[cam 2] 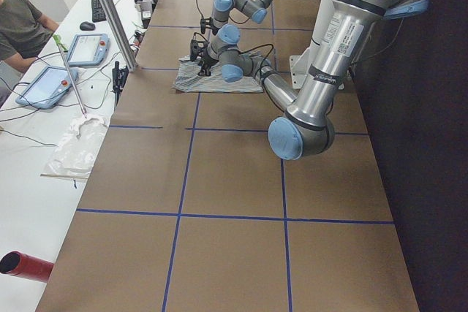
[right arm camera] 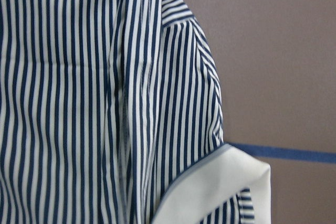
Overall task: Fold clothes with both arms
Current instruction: 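Move the right gripper to the shirt edge farthest from the robot and grasp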
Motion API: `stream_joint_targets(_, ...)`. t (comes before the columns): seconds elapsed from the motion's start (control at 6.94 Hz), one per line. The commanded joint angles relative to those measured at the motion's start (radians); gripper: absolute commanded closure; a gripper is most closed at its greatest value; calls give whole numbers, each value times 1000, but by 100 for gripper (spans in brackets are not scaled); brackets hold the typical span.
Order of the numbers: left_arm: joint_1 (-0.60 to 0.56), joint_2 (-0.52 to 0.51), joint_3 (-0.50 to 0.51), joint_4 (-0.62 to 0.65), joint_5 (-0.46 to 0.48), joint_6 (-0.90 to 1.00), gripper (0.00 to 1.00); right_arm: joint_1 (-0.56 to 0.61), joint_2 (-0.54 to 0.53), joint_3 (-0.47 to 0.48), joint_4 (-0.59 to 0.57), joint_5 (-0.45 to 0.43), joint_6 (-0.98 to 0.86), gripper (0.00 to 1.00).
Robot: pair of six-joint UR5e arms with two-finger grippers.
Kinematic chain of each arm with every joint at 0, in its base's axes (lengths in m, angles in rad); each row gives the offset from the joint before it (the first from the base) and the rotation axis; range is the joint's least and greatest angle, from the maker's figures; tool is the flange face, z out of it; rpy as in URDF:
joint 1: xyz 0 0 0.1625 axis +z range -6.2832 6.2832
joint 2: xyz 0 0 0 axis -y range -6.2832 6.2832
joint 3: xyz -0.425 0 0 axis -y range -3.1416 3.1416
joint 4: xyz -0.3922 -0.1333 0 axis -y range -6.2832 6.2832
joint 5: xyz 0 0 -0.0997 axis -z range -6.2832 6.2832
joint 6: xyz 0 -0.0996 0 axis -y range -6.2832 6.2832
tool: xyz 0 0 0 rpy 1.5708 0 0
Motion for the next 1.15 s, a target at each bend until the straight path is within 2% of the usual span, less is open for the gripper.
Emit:
stream_joint_targets(0.0,0,27,-34,3,-2,0,46,21,111,-222,124,-3,3,0)
stream_joint_targets(0.14,0,32,-34,3,-2,-1,46,19,131,-263,132,-3,3,0)
stream_joint_targets(1.01,0,30,-34,1,-5,0,46,-7,111,-239,92,63,-8,0)
